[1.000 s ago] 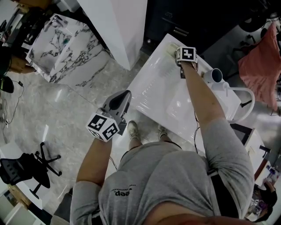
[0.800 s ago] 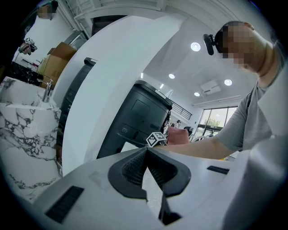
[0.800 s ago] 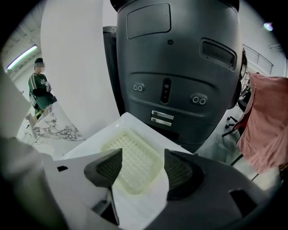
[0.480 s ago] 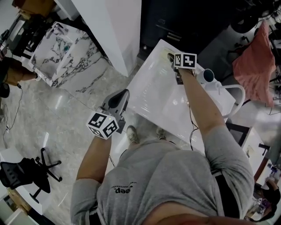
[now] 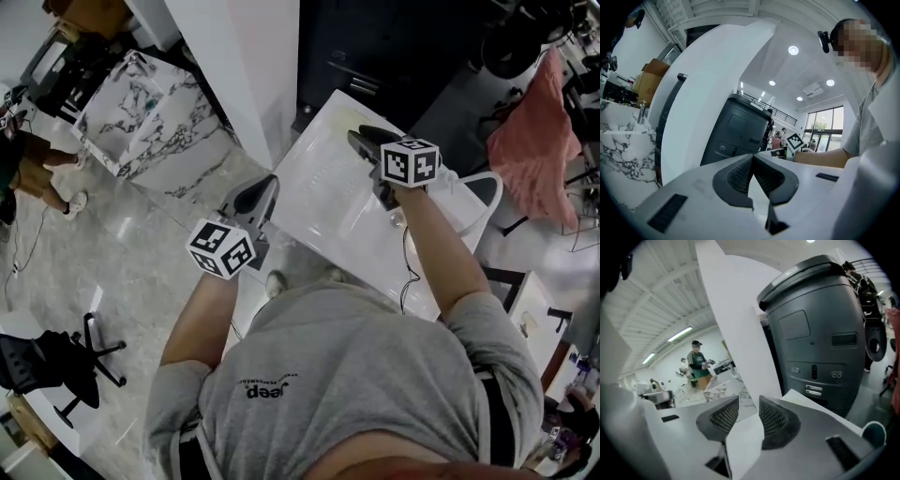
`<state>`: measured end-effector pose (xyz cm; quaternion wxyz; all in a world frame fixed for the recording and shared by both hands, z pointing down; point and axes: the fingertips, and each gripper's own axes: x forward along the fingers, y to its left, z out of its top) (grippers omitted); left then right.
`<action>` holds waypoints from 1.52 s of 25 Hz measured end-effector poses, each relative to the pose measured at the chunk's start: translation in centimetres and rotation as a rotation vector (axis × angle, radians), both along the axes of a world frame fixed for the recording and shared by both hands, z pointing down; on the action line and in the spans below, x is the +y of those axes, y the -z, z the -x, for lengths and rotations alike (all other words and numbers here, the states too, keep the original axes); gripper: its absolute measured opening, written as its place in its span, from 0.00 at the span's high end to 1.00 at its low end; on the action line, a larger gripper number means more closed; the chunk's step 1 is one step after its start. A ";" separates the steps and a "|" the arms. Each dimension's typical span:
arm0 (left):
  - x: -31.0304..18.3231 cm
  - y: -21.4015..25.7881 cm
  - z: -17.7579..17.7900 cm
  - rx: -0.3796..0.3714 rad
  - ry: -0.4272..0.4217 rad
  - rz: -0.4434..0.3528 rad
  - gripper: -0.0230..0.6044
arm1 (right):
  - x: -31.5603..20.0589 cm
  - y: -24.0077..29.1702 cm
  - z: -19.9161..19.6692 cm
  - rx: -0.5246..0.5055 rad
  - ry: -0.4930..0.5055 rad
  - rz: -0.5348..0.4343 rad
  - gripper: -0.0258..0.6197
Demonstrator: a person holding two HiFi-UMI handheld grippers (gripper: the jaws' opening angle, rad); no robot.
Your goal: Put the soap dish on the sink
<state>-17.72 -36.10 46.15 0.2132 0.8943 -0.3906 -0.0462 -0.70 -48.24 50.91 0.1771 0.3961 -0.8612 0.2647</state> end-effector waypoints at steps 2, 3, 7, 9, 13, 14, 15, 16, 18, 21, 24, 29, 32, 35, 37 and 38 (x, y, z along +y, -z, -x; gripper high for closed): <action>0.7 0.4 -0.5 -0.007 -0.005 -0.008 0.94 | 3.0 1.4 0.7 -0.043 0.073 -0.033 0.70; 1.1 0.6 -0.8 -0.011 -0.008 -0.011 0.94 | 4.4 2.0 0.9 -0.054 0.098 -0.049 0.72; 2.6 1.2 -1.7 -0.022 -0.018 -0.022 0.94 | 9.4 3.7 0.8 -0.099 0.169 -0.111 0.80; 3.4 1.5 -2.3 -0.027 -0.022 -0.027 0.94 | 11.6 4.3 0.4 -0.107 0.196 -0.145 0.84; 4.9 2.0 -3.0 -0.045 -0.030 -0.036 0.94 | 14.7 4.9 -0.2 -0.121 0.221 -0.185 0.87; 5.3 2.1 -3.1 -0.048 -0.031 -0.038 0.94 | 15.2 4.9 -0.3 -0.124 0.221 -0.189 0.88; 5.6 2.2 -3.2 -0.052 -0.030 -0.041 0.94 | 15.7 4.9 -0.5 -0.125 0.219 -0.194 0.88; 5.9 2.2 -3.2 -0.057 -0.028 -0.043 0.94 | 16.1 4.9 -0.7 -0.123 0.217 -0.200 0.88; 6.5 2.2 -3.3 -0.065 -0.023 -0.048 0.94 | 16.5 5.0 -1.2 -0.123 0.210 -0.211 0.88; 7.0 2.2 -3.2 -0.074 -0.010 -0.053 0.94 | 16.7 5.2 -2.0 -0.126 0.195 -0.224 0.88; 7.1 2.1 -2.9 -0.078 0.006 -0.055 0.94 | 16.4 5.3 -2.4 -0.126 0.184 -0.225 0.88; 7.1 2.3 -2.7 -0.075 0.015 -0.062 0.94 | 16.1 5.4 -2.1 -0.129 0.188 -0.229 0.88; 7.2 2.4 -2.7 -0.073 0.017 -0.065 0.94 | 16.1 5.6 -1.8 -0.128 0.196 -0.234 0.88; 7.4 2.4 -2.6 -0.072 0.021 -0.063 0.94 | 16.2 5.7 -1.7 -0.131 0.201 -0.236 0.88; 7.4 2.4 -2.5 -0.072 0.024 -0.064 0.94 | 16.2 5.8 -1.7 -0.131 0.204 -0.238 0.88; 7.4 2.5 -2.5 -0.072 0.025 -0.064 0.94 | 16.2 5.8 -1.7 -0.128 0.206 -0.239 0.88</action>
